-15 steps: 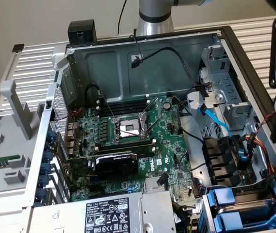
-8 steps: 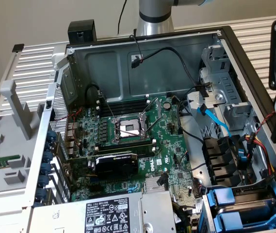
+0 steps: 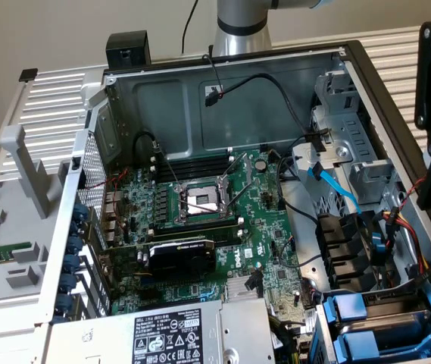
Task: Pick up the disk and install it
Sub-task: 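Insert the first disk wire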
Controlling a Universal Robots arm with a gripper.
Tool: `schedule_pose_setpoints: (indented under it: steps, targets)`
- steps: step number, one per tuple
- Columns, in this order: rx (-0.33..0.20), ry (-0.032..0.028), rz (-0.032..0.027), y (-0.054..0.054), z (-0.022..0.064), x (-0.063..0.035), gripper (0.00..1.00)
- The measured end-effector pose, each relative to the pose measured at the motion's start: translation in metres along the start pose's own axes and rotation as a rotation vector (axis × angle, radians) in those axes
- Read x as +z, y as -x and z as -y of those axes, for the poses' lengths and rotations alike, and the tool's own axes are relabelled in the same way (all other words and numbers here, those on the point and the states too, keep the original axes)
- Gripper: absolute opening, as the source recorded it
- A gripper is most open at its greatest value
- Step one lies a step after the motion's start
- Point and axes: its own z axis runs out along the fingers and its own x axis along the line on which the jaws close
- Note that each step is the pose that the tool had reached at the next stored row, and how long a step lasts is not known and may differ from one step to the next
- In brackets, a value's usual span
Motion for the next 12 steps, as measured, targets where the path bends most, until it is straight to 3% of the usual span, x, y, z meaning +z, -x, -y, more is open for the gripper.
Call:
schedule_pose_setpoints:
  steps: [6,12]
  targets:
    - [-0.037,-0.0016,-0.0004,0.0,0.0073,0.0041,0.43]
    - [-0.074,-0.002,0.0061,-0.001,0.0081,0.0122,0.43]
